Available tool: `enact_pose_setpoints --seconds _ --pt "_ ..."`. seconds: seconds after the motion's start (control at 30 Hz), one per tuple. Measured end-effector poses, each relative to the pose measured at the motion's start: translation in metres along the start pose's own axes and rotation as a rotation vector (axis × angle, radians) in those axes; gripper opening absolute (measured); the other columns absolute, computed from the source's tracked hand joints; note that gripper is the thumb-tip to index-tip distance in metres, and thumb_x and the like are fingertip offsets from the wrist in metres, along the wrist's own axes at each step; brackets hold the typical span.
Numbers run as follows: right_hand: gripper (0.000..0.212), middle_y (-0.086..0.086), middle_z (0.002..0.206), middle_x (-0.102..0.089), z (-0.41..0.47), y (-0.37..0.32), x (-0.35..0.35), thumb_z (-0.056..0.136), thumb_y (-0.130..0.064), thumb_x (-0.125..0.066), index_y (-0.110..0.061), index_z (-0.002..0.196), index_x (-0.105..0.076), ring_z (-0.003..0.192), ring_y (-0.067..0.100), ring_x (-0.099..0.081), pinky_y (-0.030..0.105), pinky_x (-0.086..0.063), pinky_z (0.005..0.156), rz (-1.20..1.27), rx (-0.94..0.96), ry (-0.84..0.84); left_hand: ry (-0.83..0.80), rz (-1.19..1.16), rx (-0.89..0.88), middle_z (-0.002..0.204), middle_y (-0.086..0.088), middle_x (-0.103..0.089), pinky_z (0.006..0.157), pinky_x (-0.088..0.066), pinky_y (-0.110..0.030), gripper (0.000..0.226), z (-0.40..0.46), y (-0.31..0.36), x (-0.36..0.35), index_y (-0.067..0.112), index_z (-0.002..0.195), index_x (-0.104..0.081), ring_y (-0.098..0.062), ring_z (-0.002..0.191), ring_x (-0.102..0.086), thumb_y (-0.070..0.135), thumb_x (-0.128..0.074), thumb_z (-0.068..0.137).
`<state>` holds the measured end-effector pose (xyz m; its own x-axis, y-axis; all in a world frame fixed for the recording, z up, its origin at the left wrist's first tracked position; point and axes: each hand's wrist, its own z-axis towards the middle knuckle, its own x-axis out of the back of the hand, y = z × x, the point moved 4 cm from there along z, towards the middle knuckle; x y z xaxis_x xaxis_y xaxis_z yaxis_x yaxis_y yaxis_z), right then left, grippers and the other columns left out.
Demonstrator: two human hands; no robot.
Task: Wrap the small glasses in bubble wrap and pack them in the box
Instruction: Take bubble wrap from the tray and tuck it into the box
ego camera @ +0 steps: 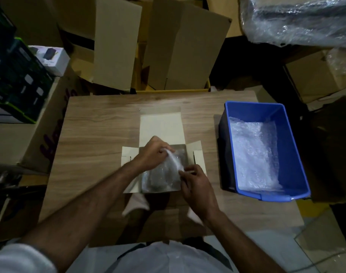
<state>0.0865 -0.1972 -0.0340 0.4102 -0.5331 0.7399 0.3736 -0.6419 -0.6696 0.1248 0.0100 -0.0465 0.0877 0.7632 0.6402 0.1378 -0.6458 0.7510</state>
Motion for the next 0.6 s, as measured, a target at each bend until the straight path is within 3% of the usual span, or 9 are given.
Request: enact_pose_setpoints --seconds 0.1,0.17,0.23,0.3,0.37,0.47,0.6 --pt "0.016 -0.005 0.116 -0.057 0.006 0.005 -0.002 0.096 -0.025 -0.060 -0.023 0.103 -0.074 0.091 0.009 -0.060 0.026 -0.056 0.075 -0.164 -0.036 0.008 0.144 0.077 -0.019 0.083 0.002 -0.070 0.073 -0.052 -0.035 0.021 0.010 0.010 -0.012 0.014 0.089 -0.078 -0.014 0.080 -0.059 0.003 -0.066 0.076" --pt "0.017 -0.001 0.120 -0.059 0.011 0.007 -0.007 0.096 -0.028 -0.058 -0.023 0.099 -0.074 0.097 0.012 -0.061 0.029 -0.056 0.081 -0.253 -0.044 -0.013 0.200 0.054 0.042 0.077 0.004 -0.068 0.065 -0.053 -0.032 0.013 0.013 0.013 -0.017 0.019 0.083 -0.070 -0.016 0.073 -0.063 0.010 -0.070 0.073" --pt "0.023 0.002 0.125 -0.058 0.012 0.005 -0.012 0.099 -0.033 -0.053 -0.023 0.101 -0.073 0.104 0.013 -0.059 0.033 -0.055 0.088 -0.290 -0.042 -0.033 0.258 0.031 0.101 0.067 0.007 -0.062 0.056 -0.047 -0.027 0.020 0.014 0.011 -0.020 0.023 0.076 -0.057 -0.017 0.064 -0.061 0.011 -0.073 0.071" --pt "0.022 0.003 0.123 -0.060 0.014 0.002 -0.016 0.101 -0.032 -0.052 -0.021 0.101 -0.071 0.103 0.016 -0.060 0.036 -0.054 0.088 -0.336 -0.026 -0.062 0.275 0.014 0.135 0.065 0.007 -0.062 0.056 -0.048 -0.029 0.022 0.015 0.007 -0.024 0.022 0.073 -0.056 -0.014 0.061 -0.060 0.010 -0.075 0.072" --pt "0.018 0.003 0.114 -0.065 0.018 0.002 -0.019 0.093 -0.025 -0.066 -0.020 0.110 -0.066 0.095 0.020 -0.065 0.036 -0.056 0.082 -0.424 -0.006 -0.121 0.239 0.023 0.115 0.072 0.003 -0.068 0.064 -0.055 -0.035 0.010 0.012 0.004 -0.029 0.019 0.076 -0.066 -0.014 0.068 -0.063 0.013 -0.075 0.076" --pt "0.049 0.007 0.104 -0.069 0.025 0.006 -0.021 0.082 -0.019 -0.077 -0.016 0.126 -0.057 0.081 0.024 -0.069 0.038 -0.060 0.070 -0.541 -0.020 -0.185 0.184 0.019 0.083 0.092 0.000 -0.074 0.079 -0.056 -0.035 0.011 0.000 -0.004 -0.034 0.016 0.093 -0.076 -0.015 0.084 -0.066 0.020 -0.076 0.082" --pt "0.042 0.009 0.105 -0.063 0.032 -0.004 -0.022 0.073 -0.016 -0.085 -0.012 0.111 -0.067 0.080 0.023 -0.063 0.036 -0.057 0.054 -0.619 -0.012 -0.153 0.131 0.005 0.138 0.101 0.002 -0.076 0.084 -0.048 -0.024 0.020 -0.009 -0.017 -0.036 0.019 0.100 -0.077 -0.012 0.093 -0.065 0.025 -0.081 0.081"
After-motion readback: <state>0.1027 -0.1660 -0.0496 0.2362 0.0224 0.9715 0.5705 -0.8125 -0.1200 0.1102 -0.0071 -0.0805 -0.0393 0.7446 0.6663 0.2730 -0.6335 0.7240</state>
